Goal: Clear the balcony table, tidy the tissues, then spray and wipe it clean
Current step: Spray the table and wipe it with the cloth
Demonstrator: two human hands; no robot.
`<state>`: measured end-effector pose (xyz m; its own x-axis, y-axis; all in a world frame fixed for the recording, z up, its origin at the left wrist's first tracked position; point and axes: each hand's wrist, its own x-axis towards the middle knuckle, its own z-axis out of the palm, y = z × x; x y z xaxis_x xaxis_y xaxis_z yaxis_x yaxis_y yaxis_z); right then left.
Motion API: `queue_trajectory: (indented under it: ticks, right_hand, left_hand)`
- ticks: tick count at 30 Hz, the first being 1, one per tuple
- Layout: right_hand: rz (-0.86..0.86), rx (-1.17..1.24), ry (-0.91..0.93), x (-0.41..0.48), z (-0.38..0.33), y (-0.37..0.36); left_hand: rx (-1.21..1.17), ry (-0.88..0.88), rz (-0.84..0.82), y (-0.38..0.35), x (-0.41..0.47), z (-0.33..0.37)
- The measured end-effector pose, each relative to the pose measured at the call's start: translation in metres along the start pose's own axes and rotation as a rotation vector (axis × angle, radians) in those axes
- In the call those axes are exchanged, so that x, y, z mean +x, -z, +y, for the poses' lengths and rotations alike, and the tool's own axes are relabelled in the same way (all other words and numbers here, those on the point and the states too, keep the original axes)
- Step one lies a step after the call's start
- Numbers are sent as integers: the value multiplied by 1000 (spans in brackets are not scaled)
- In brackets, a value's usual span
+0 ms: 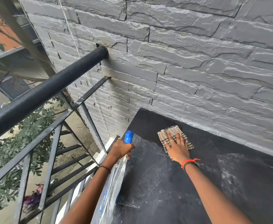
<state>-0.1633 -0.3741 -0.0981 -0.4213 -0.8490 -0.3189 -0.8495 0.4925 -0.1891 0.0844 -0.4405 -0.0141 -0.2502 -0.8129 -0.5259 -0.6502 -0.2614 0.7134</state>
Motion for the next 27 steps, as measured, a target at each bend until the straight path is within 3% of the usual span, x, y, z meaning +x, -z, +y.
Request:
queue_trajectory:
  ticks: [18,27]
  right_hand:
    - [-79,-1,8,-11,-1,9]
    - [-53,13,-19,-8,-25,-2]
  left_hand:
    - [21,-40,-157,-24,-39,12]
    - [-150,-102,4,13,-36,0]
